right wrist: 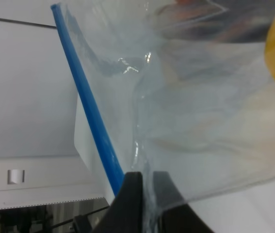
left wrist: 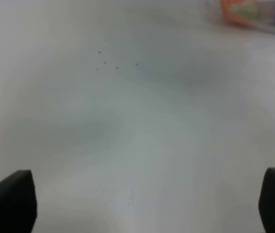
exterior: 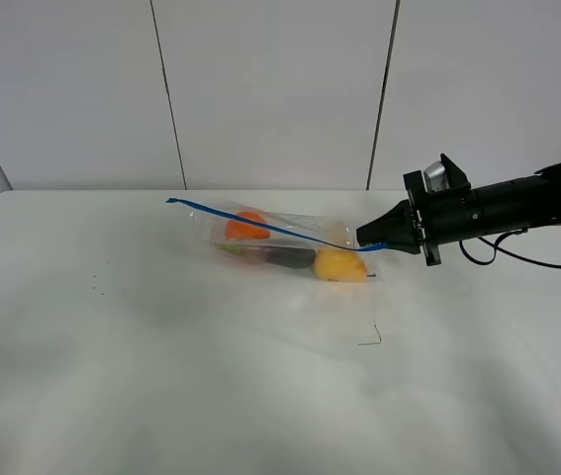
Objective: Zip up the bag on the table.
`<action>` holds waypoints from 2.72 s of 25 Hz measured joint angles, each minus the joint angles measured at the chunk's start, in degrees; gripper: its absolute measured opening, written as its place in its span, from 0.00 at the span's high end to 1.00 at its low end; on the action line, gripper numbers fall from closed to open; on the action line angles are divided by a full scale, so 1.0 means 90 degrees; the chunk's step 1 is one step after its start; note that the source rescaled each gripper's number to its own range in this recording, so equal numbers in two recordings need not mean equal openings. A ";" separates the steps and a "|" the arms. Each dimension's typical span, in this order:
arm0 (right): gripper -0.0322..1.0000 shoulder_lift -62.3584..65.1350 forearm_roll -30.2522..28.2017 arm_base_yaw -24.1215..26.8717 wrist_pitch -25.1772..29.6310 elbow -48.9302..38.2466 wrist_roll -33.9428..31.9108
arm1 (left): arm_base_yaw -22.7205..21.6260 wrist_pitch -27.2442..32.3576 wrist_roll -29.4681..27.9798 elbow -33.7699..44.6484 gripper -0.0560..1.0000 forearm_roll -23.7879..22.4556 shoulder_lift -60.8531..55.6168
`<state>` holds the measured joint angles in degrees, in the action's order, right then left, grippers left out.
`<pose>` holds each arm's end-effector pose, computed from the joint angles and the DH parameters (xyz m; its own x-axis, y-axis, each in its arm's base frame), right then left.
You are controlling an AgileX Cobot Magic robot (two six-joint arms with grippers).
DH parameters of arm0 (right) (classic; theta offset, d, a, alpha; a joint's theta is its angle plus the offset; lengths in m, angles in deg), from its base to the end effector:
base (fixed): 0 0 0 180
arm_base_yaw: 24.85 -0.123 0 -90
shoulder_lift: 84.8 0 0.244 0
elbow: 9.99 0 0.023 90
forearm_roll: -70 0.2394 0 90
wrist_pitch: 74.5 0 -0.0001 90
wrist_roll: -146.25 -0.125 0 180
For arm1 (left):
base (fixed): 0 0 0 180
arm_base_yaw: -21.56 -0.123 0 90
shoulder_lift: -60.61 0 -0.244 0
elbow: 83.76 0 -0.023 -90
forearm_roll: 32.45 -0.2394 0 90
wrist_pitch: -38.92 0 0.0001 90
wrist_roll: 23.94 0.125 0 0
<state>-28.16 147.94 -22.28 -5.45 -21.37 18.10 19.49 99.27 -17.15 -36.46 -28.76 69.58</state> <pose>0.3397 0.0991 0.1259 -0.9803 0.0957 -0.1730 -0.1195 0.4098 0.9043 0.0571 -0.0049 0.2572 -0.4441 0.0704 -0.8932 0.0525 0.9972 0.0524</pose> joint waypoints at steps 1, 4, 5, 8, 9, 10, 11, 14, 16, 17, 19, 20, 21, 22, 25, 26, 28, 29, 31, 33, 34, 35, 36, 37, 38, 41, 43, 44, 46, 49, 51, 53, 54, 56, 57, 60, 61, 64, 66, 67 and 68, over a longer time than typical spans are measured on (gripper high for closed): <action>0.97 0.0000 0.0000 0.0000 0.0000 0.0000 0.0000 | 0.0008 0.0000 0.0000 0.0000 0.00 0.0000 0.0000; 0.97 0.0000 0.0000 0.0000 0.0000 0.0000 0.0000 | 0.0015 0.0000 0.0000 0.0000 0.00 0.0000 0.0000; 0.97 0.0000 0.0000 0.0000 0.0000 0.0000 0.0000 | 0.0015 0.0000 0.0000 0.0000 0.00 0.0000 0.0000; 0.97 0.0000 0.0000 0.0000 0.0000 0.0000 0.0000 | 0.0015 0.0000 0.0000 0.0000 0.00 0.0000 0.0000; 0.97 0.0000 0.0000 0.0000 0.0000 0.0000 -0.0006 | 0.0015 0.0000 0.0000 0.0000 0.00 0.0000 0.0000; 0.97 0.0000 0.0000 0.0000 0.0000 0.0000 -0.0006 | 0.0015 0.0000 0.0000 0.0000 0.00 0.0000 0.0000; 0.96 0.0000 0.0000 0.0000 0.0000 0.0000 -0.0006 | 0.0015 0.0000 0.0000 0.0000 0.00 0.0000 0.0000; 0.79 0.0000 0.0000 0.0000 0.0000 0.0000 -0.0006 | 0.0015 0.0000 0.0000 0.0000 0.00 0.0000 0.0000; 0.45 0.0000 0.0000 0.0000 0.0007 0.0000 0.0001 | 0.0015 0.0000 0.0000 0.0000 0.00 0.0000 0.0000; 0.30 0.0000 0.0000 0.0000 0.0007 0.0000 0.0020 | 0.0015 0.0000 0.0000 0.0000 0.00 0.0000 0.0000; 0.11 0.0000 0.0000 0.0000 0.0007 0.0000 0.0020 | 0.0015 0.0000 0.0000 0.0000 0.00 0.0000 0.0000; 0.06 0.0000 0.0000 0.0000 0.0007 0.0000 0.0020 | 0.0015 0.0000 0.0000 0.0000 0.00 0.0000 0.0000; 0.04 0.0000 0.0000 0.0000 0.0007 0.0000 0.0020 | 0.0015 0.0000 0.0000 0.0000 0.00 0.0000 0.0000; 0.02 0.0000 -0.0006 0.0000 0.0007 0.0000 0.0028 | 0.0015 0.0000 0.0000 0.0000 0.00 0.0000 0.0000; 0.00 0.0000 -0.0018 0.0000 0.0007 0.0000 0.0025 | 0.0015 0.0000 0.0000 0.0000 0.00 0.0000 0.0000; 0.00 0.0000 -0.0018 0.0000 0.0007 0.0000 0.0009 | 0.0015 0.0000 0.0000 0.0000 0.00 0.0000 0.0000; 0.00 0.0000 -0.0018 0.0000 0.0007 0.0007 -0.0033 | 0.0015 0.0000 0.0000 0.0000 0.00 0.0000 0.0000; 0.00 0.0000 -0.0018 0.0000 0.0007 0.0019 -0.0046 | 0.0015 0.0000 0.0000 0.0000 0.00 0.0000 0.0000; 0.00 0.0000 -0.0042 0.0024 0.0012 0.0028 -0.0052 | 0.0015 0.0000 0.0000 0.0000 0.00 0.0000 0.0000; 0.00 0.0000 -0.0144 0.0059 0.0006 0.0028 -0.0052 | 0.0015 0.0000 0.0000 0.0000 0.00 0.0000 0.0000; 0.00 0.0000 -0.0255 0.0078 -0.0026 0.0028 -0.0083 | 0.0015 0.0000 0.0000 0.0000 0.00 0.0000 0.0000; 0.00 0.0007 -0.0396 0.0109 -0.0071 0.0028 -0.0152 | 0.0015 0.0000 0.0000 0.0000 0.00 0.0000 0.0000; 0.00 0.0033 -0.0557 0.0115 -0.0182 0.0028 -0.0221 | 0.0015 0.0000 0.0000 0.0000 0.00 0.0000 0.0000; 0.00 0.0079 -0.0768 0.0123 -0.0311 0.0028 -0.0299 | 0.0015 0.0000 0.0000 0.0000 0.00 0.0000 0.0000; 0.00 0.0157 -0.1131 0.0129 -0.0498 0.0028 -0.0396 | 0.0015 0.0000 0.0000 0.0000 0.00 0.0000 0.0000; 0.00 0.0560 -0.2279 0.0129 -0.1200 0.0028 -0.0857 | 0.0015 0.0000 0.0000 0.0000 0.00 0.0000 0.0000; 0.00 0.0936 -0.3259 0.0129 -0.1878 0.0028 -0.1494 | 0.0015 0.0000 0.0000 0.0000 0.00 0.0000 0.0000; 0.00 0.1094 -0.3909 0.0129 -0.2104 0.0028 -0.1884 | 0.0015 0.0000 0.0000 0.0000 0.00 0.0000 0.0000; 0.00 0.1413 -0.5123 0.0129 -0.2459 0.0028 -0.2774 | 0.0015 0.0000 0.0000 0.0000 0.00 0.0000 0.0000; 0.00 0.1709 -0.6918 0.0129 -0.2619 0.0028 -0.3940 | 0.0015 0.0000 0.0000 0.0000 0.00 0.0000 0.0000; 0.00 0.1821 -0.7783 0.0129 -0.2594 0.0028 -0.4536 | 0.0015 0.0000 0.0000 0.0000 0.00 0.0000 0.0000; 0.00 0.1925 -0.8282 0.0129 -0.2482 0.0028 -0.4928 | 0.0015 0.0000 0.0000 0.0000 0.00 0.0000 0.0000; 0.00 0.1984 -0.8432 0.0129 -0.2433 0.0028 -0.5000 | 0.0015 0.0000 0.0000 0.0000 0.00 0.0000 0.0000; 0.00 0.2117 -0.8551 0.0129 -0.2373 0.0028 -0.5001 | 0.0015 0.0000 0.0000 0.0000 0.00 0.0000 0.0000; 0.00 0.2206 -0.8562 0.0129 -0.2332 0.0028 -0.4978 | 0.0015 0.0000 0.0000 0.0000 0.00 0.0000 0.0000; 0.00 0.2509 -0.8660 0.0129 -0.2300 0.0015 -0.4910 | 0.0015 0.0000 0.0000 0.0000 0.00 0.0000 0.0000; 0.00 0.2631 -0.8660 0.0129 -0.2300 -0.0033 -0.4904 | 0.0015 0.0000 0.0000 0.0000 0.00 0.0000 0.0000; 0.00 0.3051 -0.8884 0.0129 -0.2324 -0.0414 -0.4895 | 0.0015 0.0000 0.0000 0.0000 0.00 0.0000 0.0000; 0.00 0.3380 -0.8934 0.0129 -0.2412 -0.0802 -0.4901 | 0.0015 0.0000 0.0000 0.0000 0.00 0.0000 0.0000; 0.00 0.3590 -0.8934 0.0129 -0.2441 -0.1027 -0.4901 | 0.0015 0.0000 0.0000 0.0000 0.00 0.0000 0.0000; 0.00 0.3828 -0.8903 0.0129 -0.2462 -0.1246 -0.4910 | 0.0015 0.0000 0.0000 0.0000 0.00 0.0000 0.0000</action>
<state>6.29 67.81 -21.11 -27.61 -32.59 -26.08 19.62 99.27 -17.15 -36.46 -28.76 69.58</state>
